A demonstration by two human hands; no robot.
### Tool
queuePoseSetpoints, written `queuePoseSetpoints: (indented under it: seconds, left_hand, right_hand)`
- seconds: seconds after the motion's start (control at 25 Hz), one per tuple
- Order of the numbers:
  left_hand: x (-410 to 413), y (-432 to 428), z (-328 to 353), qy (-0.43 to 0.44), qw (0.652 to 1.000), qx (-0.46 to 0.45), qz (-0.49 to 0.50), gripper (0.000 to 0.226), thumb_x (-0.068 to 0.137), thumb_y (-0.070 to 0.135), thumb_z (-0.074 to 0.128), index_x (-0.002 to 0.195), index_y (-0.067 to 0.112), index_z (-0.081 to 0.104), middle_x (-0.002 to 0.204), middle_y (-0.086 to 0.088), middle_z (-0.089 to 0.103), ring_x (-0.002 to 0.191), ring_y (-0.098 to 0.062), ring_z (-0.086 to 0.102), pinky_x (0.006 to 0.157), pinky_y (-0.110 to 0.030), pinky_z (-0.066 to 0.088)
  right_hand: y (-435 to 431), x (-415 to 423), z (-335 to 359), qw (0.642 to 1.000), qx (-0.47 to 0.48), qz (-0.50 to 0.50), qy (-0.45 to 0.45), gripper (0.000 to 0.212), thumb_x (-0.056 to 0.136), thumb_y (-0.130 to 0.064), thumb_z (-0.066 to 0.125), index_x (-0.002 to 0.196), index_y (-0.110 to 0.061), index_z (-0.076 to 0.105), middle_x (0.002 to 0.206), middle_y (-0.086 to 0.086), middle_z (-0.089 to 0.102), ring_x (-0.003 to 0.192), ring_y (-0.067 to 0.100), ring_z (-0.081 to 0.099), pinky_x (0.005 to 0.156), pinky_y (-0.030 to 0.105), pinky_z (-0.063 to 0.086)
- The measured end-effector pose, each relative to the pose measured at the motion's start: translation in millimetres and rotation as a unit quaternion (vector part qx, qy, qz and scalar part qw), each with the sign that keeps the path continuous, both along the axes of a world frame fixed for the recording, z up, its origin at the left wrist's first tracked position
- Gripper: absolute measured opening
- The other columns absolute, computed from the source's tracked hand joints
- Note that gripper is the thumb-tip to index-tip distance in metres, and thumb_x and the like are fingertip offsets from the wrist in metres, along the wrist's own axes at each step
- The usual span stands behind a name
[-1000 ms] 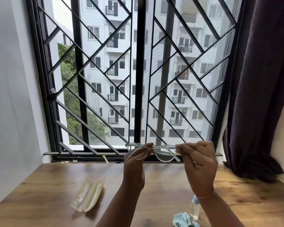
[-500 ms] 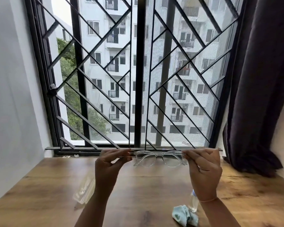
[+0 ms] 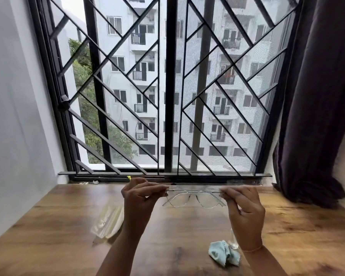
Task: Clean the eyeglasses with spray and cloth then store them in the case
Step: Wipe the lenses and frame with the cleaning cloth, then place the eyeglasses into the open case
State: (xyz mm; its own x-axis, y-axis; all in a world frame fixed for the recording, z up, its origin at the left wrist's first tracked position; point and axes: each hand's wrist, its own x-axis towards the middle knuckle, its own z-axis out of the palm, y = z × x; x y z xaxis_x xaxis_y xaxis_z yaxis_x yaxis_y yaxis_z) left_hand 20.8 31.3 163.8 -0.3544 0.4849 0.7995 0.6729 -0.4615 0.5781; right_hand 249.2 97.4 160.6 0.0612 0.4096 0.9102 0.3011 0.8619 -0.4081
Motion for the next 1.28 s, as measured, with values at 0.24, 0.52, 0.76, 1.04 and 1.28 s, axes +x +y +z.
queuePoseSetpoints:
  seconds: [0.24, 0.52, 0.76, 1.04, 1.28]
  left_hand:
    - [3.5, 7.7, -5.0, -0.01, 1.0, 0.025, 0.001, 0.032, 0.059, 0.029, 0.075, 0.09, 0.034, 0.07, 0.076, 0.033, 0.067, 0.079, -0.002, 0.052, 0.068, -0.027, 0.045]
    - [1.0, 18.7, -13.7, -0.031, 1.0, 0.005, -0.002, 0.026, 0.059, 0.033, 0.075, 0.084, 0.041, 0.072, 0.076, 0.026, 0.069, 0.079, -0.008, 0.052, 0.072, -0.036, 0.046]
    - [-0.8, 28.3, -25.5, -0.036, 0.999, -0.04, -0.002, 0.026, 0.062, 0.04, 0.073, 0.087, 0.045, 0.07, 0.081, 0.025, 0.07, 0.085, -0.006, 0.054, 0.078, -0.055, 0.045]
    - [-44.9, 7.7, -60.1, -0.108, 0.965, -0.177, 0.16, 0.06, 0.052, 0.036, 0.082, 0.109, 0.03, 0.066, 0.108, 0.008, 0.066, 0.107, -0.019, 0.05, 0.095, -0.045, 0.04]
    - [-92.9, -27.5, -116.3, -0.124, 0.888, -0.355, 0.266, 0.145, 0.016, 0.092, 0.047, 0.133, 0.006, 0.045, 0.128, -0.022, 0.052, 0.116, -0.041, 0.045, 0.095, -0.049, 0.036]
  right_hand:
    - [7.4, -0.7, -10.3, 0.997, -0.053, 0.05, -0.008, 0.019, 0.071, 0.004, 0.066, 0.088, -0.002, 0.072, 0.075, 0.008, 0.065, 0.077, 0.001, 0.059, 0.073, 0.009, 0.046]
    - [21.3, -1.6, -16.1, 0.993, -0.065, 0.101, -0.009, 0.025, 0.073, 0.01, 0.062, 0.087, -0.008, 0.071, 0.078, 0.006, 0.068, 0.072, 0.007, 0.064, 0.066, 0.02, 0.053]
    - [32.0, -6.8, -25.7, 0.996, -0.056, 0.061, 0.018, 0.029, 0.071, 0.009, 0.06, 0.088, -0.011, 0.07, 0.077, 0.003, 0.069, 0.07, 0.005, 0.063, 0.066, 0.023, 0.054]
    - [41.8, -15.5, -38.1, 0.995, -0.078, 0.06, 0.034, 0.025, 0.07, 0.005, 0.061, 0.085, -0.013, 0.07, 0.079, 0.0, 0.069, 0.072, 0.007, 0.064, 0.068, 0.025, 0.054]
    - [46.1, -17.6, -56.0, 0.993, -0.094, 0.062, 0.039, 0.023, 0.071, 0.006, 0.061, 0.085, -0.01, 0.07, 0.08, -0.007, 0.07, 0.072, 0.003, 0.064, 0.07, 0.014, 0.051]
